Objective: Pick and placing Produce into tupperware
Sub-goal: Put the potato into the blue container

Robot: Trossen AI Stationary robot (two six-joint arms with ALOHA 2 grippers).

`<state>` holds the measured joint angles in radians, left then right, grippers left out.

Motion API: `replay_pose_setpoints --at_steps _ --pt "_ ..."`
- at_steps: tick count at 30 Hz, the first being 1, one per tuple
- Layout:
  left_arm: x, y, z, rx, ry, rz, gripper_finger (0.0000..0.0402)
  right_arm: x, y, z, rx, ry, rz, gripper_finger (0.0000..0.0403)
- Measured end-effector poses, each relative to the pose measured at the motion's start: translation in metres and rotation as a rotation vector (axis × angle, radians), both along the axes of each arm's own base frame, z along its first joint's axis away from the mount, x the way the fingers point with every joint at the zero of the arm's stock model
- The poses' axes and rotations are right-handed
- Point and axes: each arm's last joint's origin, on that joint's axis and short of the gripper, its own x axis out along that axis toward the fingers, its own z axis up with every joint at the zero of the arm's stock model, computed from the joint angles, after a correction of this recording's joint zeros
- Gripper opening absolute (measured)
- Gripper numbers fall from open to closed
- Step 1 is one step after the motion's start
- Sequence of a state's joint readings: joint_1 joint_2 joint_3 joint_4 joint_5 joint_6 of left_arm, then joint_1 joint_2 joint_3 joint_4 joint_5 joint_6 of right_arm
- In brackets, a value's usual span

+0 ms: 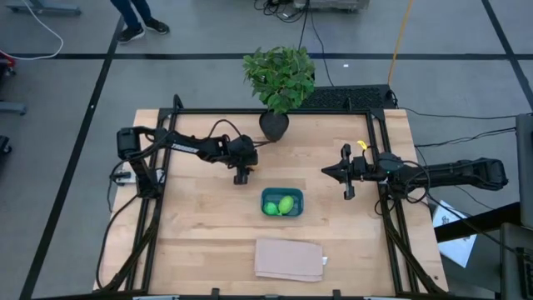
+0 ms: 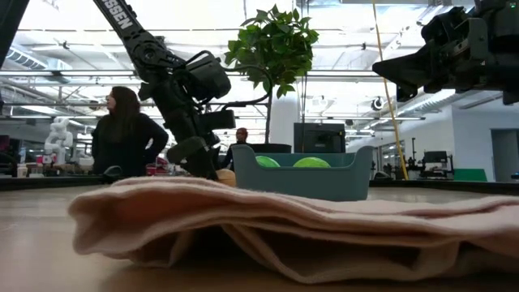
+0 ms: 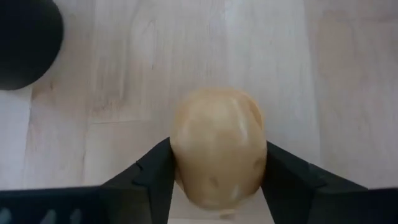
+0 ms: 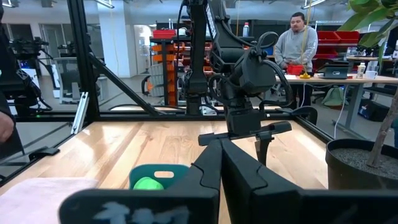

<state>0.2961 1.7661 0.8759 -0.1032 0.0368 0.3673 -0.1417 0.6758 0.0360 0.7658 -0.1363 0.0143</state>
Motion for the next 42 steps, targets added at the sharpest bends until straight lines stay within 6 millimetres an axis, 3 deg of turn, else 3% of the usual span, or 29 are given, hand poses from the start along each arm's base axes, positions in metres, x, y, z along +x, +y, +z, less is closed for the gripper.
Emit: replay_pose_setpoints --at_steps 6,11,18,26,34,42 --pt "-0.001 -0.008 0.017 0.023 -0.043 -0.041 0.0180 0.000 0.000 0.000 0.000 0.000 0.000 0.0000" --pt "-0.009 -0.010 0.043 0.036 -0.098 -0.042 0.0166 0.000 0.000 0.000 0.000 0.000 0.000 0.0000" --pt "-0.030 -0.019 0.080 0.034 -0.135 -0.051 0.0197 0.000 0.000 0.000 0.003 0.000 0.000 0.0000" --pt "-0.055 -0.033 0.117 -0.008 -0.221 -0.068 0.0172 0.000 0.000 0.000 0.007 -0.001 0.005 0.0000" --pt "-0.082 -0.048 0.148 -0.045 -0.315 -0.106 0.0200 0.000 0.001 0.001 0.004 -0.009 0.026 0.0000" --pt "-0.110 -0.058 0.174 -0.071 -0.425 -0.156 0.0181 0.000 0.001 0.001 0.006 -0.009 0.026 0.0000"
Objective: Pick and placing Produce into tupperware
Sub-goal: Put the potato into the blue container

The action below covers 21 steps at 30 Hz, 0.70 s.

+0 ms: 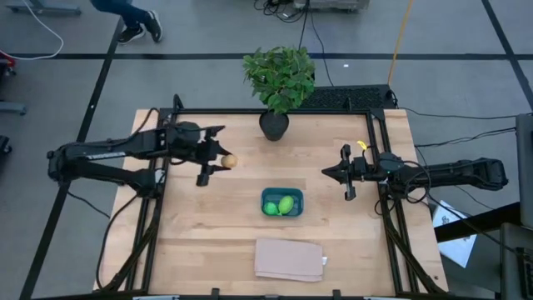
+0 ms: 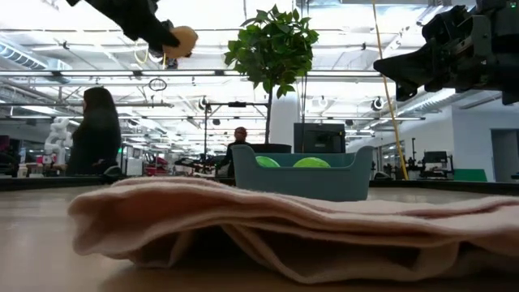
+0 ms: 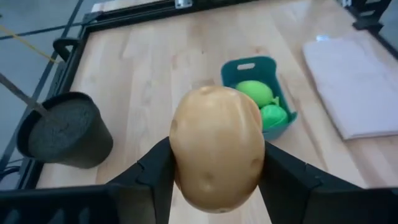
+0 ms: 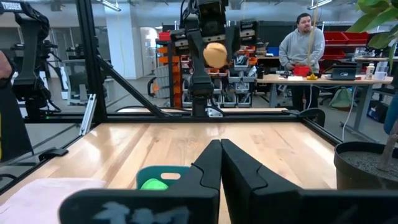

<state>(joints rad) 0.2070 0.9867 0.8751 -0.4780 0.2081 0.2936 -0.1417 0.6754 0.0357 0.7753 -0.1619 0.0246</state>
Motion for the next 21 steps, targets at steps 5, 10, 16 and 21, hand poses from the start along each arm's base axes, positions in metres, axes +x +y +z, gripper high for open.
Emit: replay_pose_setpoints --at_steps 5,10,16,21 --pt "-0.014 -0.004 0.003 -0.021 -0.028 -0.014 0.0192 0.000 0.000 0.000 0.005 -0.001 0.001 0.0000" --pt "-0.029 -0.007 0.003 -0.029 -0.067 -0.008 0.0200 0.000 0.000 0.000 0.008 0.000 0.001 0.0000" --pt "-0.045 -0.011 -0.016 -0.076 -0.133 -0.002 0.0182 0.000 0.000 0.000 0.005 0.000 0.001 0.0000" --pt "-0.048 -0.013 -0.041 -0.113 -0.220 -0.013 0.0191 0.000 0.000 0.000 -0.001 -0.002 0.000 0.0000"
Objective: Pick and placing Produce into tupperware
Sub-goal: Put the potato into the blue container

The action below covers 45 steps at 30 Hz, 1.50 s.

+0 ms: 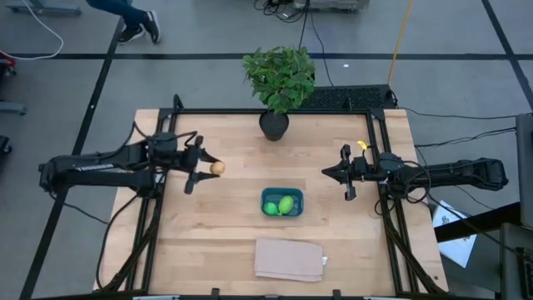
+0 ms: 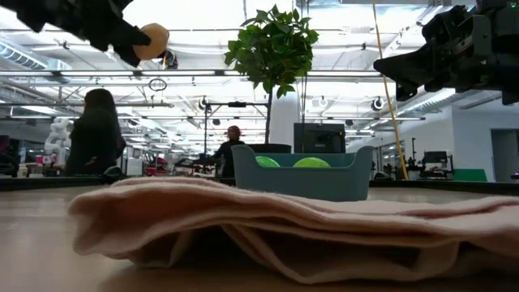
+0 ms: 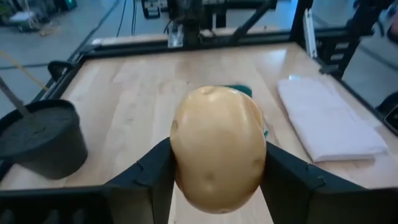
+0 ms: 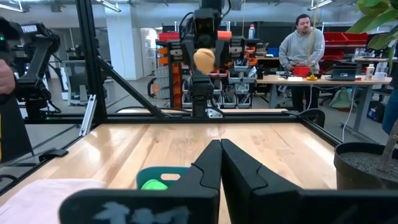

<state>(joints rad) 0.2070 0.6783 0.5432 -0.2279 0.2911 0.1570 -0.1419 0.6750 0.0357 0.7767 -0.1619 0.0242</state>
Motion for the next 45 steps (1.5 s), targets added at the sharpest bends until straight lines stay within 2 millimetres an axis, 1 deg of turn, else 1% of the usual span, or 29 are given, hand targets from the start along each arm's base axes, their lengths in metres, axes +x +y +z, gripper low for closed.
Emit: replay_pose_setpoints --at_steps 3,7,12,16,22,30,39,45 --pt "0.000 -0.001 -0.012 -0.012 -0.071 -0.015 0.0199 0.000 0.000 0.000 -0.001 0.000 0.000 0.0000" --pt "0.000 -0.001 -0.029 -0.016 -0.116 -0.017 0.0197 0.000 0.000 0.000 0.001 0.001 0.000 0.0000" --pt "0.001 -0.002 -0.038 -0.047 -0.163 -0.040 0.0183 0.000 0.000 0.000 0.001 0.001 0.000 0.0000" --pt "0.000 -0.003 -0.039 -0.062 -0.168 -0.077 0.0185 0.000 0.000 0.000 0.001 0.001 0.000 0.0000" --pt "0.000 -0.005 -0.037 -0.020 -0.198 -0.154 0.0195 0.000 0.000 0.000 0.009 0.002 0.001 0.0000" --pt "0.000 -0.004 -0.037 -0.005 -0.195 -0.155 0.0186 0.000 0.000 0.000 0.009 0.003 0.001 0.0000" --pt "0.001 -0.004 -0.038 -0.058 -0.181 -0.111 0.0195 0.000 0.000 0.000 0.009 0.003 0.001 0.0000" --pt "0.001 -0.004 -0.038 -0.060 -0.181 -0.110 0.0185 0.000 0.000 0.000 0.010 0.003 0.001 0.0000"
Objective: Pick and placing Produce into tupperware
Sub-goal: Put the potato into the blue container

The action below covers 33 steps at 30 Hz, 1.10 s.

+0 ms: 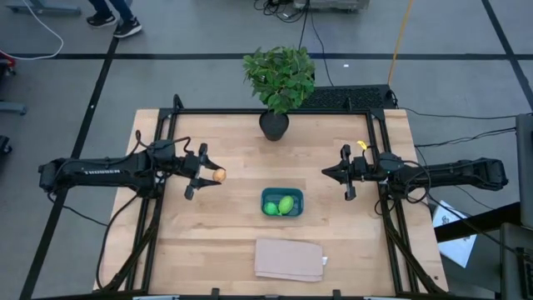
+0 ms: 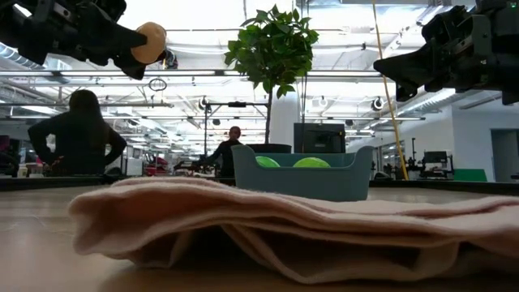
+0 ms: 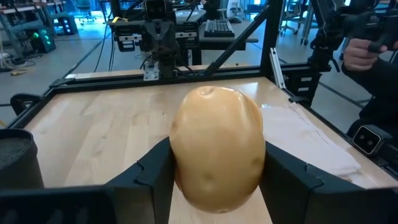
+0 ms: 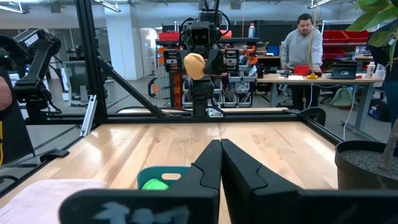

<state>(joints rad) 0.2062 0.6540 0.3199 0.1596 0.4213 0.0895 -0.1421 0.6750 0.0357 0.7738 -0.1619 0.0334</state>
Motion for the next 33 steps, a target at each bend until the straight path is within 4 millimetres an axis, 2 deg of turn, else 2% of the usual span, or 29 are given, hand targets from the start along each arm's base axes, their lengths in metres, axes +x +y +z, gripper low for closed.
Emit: replay_pose_setpoints --at_steps 20,26,33 --pt "0.001 0.001 0.001 -0.044 -0.004 0.054 0.0190 0.000 0.000 0.000 0.000 0.000 0.000 0.0000" --pt "0.011 0.004 0.001 -0.078 -0.025 0.070 0.0187 0.000 0.000 0.000 0.000 0.000 0.000 0.0000" --pt "0.034 0.009 -0.006 -0.109 -0.012 0.074 0.0185 0.000 0.000 0.000 0.000 0.000 0.000 0.0000"
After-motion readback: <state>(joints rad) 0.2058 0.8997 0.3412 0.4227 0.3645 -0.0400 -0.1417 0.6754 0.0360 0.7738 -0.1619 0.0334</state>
